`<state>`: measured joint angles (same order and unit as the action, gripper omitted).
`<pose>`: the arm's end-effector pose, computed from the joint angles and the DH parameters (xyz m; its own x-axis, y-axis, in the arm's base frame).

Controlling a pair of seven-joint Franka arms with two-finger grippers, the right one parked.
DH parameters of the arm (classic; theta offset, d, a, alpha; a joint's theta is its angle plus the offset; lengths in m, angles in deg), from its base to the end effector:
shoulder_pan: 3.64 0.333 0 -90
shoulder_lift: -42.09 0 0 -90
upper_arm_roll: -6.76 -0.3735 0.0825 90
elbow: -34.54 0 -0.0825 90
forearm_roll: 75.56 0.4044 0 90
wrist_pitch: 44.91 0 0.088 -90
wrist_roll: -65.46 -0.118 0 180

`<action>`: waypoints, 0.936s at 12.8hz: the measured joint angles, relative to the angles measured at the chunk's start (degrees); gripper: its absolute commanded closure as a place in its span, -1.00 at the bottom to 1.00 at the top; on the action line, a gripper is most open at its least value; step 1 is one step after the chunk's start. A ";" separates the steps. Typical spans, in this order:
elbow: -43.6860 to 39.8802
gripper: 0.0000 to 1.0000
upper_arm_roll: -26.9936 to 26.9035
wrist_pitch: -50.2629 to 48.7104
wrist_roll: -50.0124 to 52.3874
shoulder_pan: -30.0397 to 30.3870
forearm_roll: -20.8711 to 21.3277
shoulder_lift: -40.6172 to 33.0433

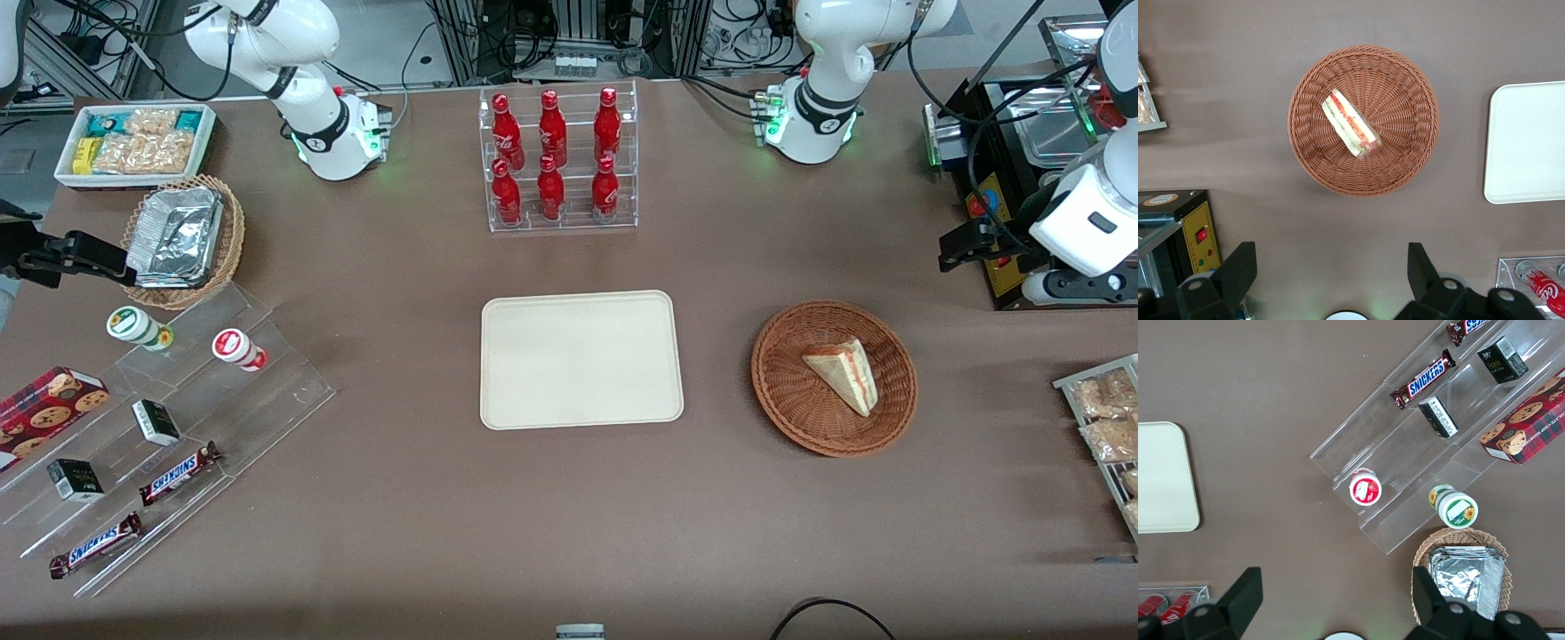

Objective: Place sandwich from basket to tray
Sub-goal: 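Move the left gripper over the sandwich in the wicker basket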

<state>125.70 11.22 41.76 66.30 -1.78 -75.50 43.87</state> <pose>0.5762 -0.0253 0.6386 0.9936 -0.0306 -0.1091 -0.0308 -0.9995 -0.0002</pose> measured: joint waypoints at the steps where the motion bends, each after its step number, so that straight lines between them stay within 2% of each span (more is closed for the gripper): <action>1: 0.00 -1.00 0.00 0.00 0.00 0.00 0.00 0.00; 7: 1.25 -1.00 -0.01 1.26 0.00 0.01 -0.01 2.33; 12: 9.32 -1.00 -0.06 11.06 0.00 0.04 -0.01 6.05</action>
<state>135.01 11.16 52.82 66.30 -1.74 -75.51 49.93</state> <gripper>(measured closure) 0.000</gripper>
